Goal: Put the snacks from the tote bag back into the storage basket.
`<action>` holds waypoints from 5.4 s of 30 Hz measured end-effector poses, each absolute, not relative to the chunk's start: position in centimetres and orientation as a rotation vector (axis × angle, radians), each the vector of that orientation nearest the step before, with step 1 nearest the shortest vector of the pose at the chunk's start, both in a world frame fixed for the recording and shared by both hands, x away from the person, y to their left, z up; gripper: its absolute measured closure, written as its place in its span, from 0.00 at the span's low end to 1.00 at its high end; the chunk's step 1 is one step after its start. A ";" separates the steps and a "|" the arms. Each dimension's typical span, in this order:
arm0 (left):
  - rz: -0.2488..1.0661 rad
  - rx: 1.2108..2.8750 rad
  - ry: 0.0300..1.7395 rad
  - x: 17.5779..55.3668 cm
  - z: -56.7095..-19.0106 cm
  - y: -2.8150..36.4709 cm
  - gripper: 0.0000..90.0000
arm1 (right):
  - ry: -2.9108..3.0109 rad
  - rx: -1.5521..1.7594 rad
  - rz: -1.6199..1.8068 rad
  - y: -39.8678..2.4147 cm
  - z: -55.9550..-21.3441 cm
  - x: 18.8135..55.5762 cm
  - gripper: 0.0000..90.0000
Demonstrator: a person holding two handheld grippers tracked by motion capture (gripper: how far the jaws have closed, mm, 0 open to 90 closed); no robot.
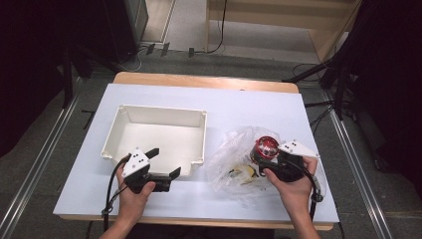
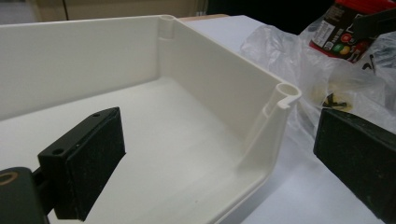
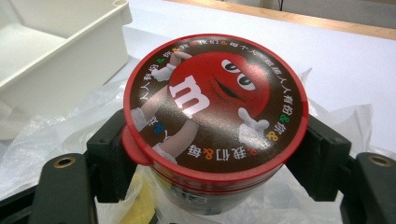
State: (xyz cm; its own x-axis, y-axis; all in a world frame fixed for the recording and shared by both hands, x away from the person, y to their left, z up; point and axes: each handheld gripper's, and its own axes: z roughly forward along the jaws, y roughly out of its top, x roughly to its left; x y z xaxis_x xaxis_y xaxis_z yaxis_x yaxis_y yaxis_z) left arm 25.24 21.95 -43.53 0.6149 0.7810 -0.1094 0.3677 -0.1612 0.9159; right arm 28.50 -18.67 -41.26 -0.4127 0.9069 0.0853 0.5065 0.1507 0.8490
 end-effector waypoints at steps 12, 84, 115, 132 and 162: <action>0.507 1.718 0.979 24.4 -43.5 24.4 0.02 | 1.996 1.289 1.192 -17.7 -39.9 28.5 0.29; 0.581 1.742 0.993 21.1 -44.1 27.2 0.04 | 2.177 1.066 1.376 -6.7 -37.6 31.3 0.29; 0.584 1.744 1.000 20.9 -44.2 27.3 0.04 | 2.302 0.922 1.384 -1.8 -38.3 31.4 0.29; 0.585 1.746 1.001 20.9 -44.3 27.3 0.04 | 2.355 0.904 1.333 -1.2 -39.7 31.8 0.29; 0.582 1.749 1.010 21.0 -44.5 27.4 0.04 | 2.418 0.872 1.200 -0.4 -41.3 32.0 0.29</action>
State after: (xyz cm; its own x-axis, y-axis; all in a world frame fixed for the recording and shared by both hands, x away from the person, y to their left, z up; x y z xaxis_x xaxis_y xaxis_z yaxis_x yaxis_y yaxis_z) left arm 20.99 27.44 -44.52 0.5366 0.8411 -0.0674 0.3634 -0.1583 0.9181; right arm 31.99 -0.38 -41.29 -0.7692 0.6390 -0.0019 0.3850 0.4659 0.7967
